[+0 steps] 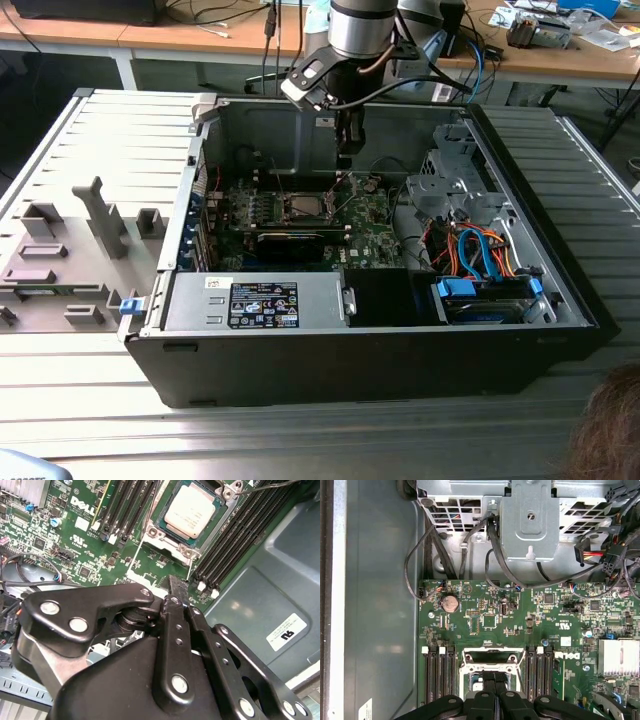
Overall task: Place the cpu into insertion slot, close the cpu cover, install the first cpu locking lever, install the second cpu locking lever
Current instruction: 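Close the cpu cover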
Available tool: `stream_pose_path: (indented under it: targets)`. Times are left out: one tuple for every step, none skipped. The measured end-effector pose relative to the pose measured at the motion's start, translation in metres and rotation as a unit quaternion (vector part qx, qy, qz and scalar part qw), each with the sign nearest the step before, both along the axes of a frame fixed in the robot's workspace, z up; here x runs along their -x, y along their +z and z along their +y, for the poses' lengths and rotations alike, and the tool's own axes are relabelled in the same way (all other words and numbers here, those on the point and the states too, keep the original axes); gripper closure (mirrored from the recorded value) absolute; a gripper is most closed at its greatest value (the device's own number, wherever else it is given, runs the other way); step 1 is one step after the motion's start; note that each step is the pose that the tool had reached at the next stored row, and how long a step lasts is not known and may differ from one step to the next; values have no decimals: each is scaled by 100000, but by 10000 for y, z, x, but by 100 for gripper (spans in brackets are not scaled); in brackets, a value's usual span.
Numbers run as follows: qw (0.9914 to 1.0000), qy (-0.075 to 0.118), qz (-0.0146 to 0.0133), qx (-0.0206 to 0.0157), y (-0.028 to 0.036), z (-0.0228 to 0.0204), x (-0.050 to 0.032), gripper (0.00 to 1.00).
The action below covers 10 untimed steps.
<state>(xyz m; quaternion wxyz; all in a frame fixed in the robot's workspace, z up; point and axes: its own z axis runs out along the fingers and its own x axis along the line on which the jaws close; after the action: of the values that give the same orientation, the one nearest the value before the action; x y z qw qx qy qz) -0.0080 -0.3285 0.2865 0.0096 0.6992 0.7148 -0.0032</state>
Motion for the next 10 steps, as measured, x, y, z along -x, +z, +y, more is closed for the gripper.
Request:
stream_pose_path:
  targets:
    - [100000, -1, 0, 3, 0, 0, -1, 89]
    - [100000, 2, 1, 3, -1, 0, -4, 89]
    - [100000, 10, 0, 4, -1, 0, -6, 89]
    - [100000, 5, 1, 3, -2, 0, -10, 89]
    - [100000, 2, -2, 3, -2, 0, -15, 89]
    - [100000, 2, 1, 3, -3, 0, -17, 89]
    - [100000, 1, 1, 3, -3, 0, -20, 89]
    - [100000, 0, 0, 7, -4, 0, -25, 89]
    - [100000, -2, 1, 5, -4, 0, -26, 89]
    - [100000, 0, -1, 1, -5, 0, -29, 89]
